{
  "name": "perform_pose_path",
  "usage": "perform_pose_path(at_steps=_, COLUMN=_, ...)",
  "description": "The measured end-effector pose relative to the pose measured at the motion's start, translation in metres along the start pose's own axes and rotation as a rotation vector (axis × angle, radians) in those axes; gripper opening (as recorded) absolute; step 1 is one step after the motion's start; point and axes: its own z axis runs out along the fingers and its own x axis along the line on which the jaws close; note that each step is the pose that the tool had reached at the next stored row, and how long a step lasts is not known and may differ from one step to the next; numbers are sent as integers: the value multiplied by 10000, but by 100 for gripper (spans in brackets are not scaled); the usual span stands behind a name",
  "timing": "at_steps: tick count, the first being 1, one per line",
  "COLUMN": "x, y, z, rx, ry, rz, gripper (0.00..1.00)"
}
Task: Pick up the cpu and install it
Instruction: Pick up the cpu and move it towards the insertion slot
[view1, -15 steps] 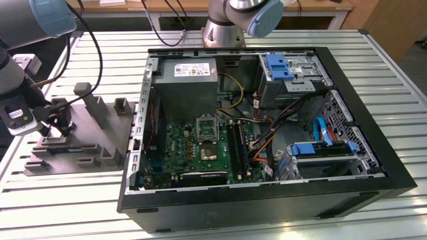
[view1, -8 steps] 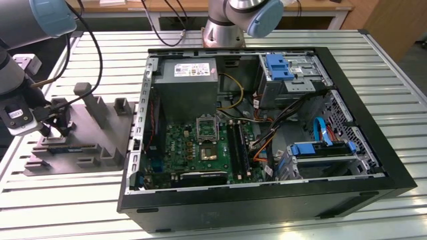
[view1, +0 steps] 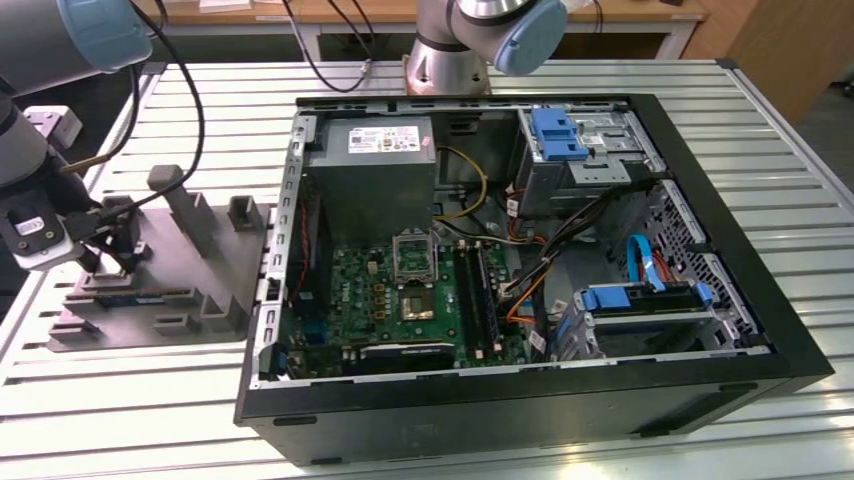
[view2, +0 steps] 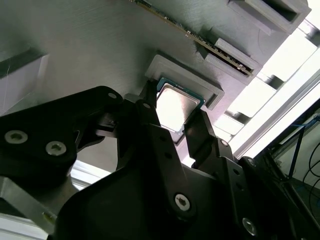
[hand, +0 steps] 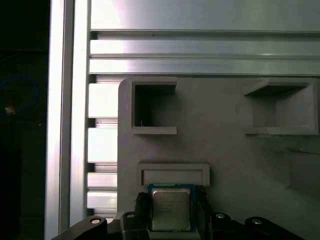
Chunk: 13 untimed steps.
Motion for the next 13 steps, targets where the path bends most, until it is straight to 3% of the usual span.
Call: perform_pose_path(at_steps=13, x=1, y=2, z=-40, rx=-30, ry=1, rz=1, gripper=47)
